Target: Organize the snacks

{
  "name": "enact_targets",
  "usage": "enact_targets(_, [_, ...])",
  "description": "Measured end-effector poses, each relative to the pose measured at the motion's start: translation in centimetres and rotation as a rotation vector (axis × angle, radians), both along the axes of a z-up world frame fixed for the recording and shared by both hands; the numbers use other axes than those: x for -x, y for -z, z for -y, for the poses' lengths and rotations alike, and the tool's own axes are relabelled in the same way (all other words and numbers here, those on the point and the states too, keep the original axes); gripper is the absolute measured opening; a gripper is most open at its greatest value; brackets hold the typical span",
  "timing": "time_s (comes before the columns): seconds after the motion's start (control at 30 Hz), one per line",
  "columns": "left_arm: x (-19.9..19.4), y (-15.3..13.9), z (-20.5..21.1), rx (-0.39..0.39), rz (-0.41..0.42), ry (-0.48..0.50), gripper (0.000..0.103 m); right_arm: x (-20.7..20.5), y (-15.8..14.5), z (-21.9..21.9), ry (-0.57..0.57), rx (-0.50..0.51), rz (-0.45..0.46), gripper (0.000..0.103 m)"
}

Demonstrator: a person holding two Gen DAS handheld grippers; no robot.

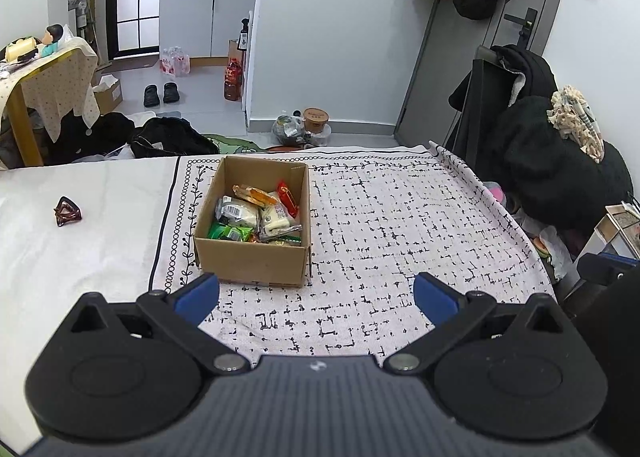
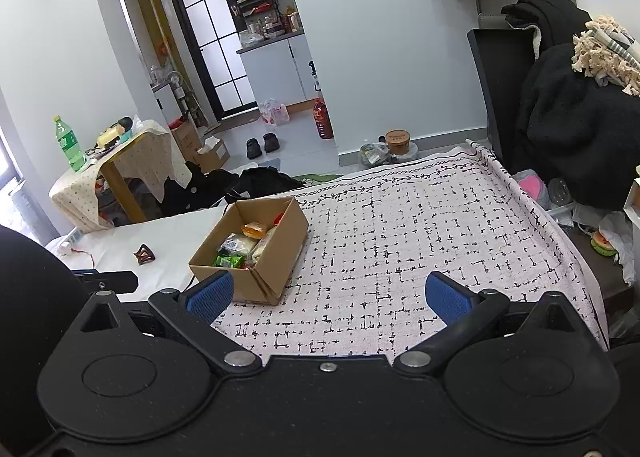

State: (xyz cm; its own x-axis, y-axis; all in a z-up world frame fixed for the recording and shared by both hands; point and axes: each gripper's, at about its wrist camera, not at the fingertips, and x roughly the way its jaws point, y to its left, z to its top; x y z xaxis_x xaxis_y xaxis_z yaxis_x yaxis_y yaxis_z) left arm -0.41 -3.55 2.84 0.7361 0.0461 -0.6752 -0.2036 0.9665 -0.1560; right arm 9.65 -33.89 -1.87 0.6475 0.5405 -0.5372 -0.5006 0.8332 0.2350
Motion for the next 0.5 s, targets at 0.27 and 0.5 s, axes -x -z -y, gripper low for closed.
enact_targets(0.27, [-0.01,-0.02,0.02,-0.001,0.000,0.001,0.103,-0.06,-0.06,-0.06,-0.002,0.002,-0.001,0.103])
enact_targets(0.5, [-0.04,-0.07,0.03,-0.001,0.000,0.000,0.103,-0.06,-0.11,-0.22,-0.001,0.007,0.001,0.103])
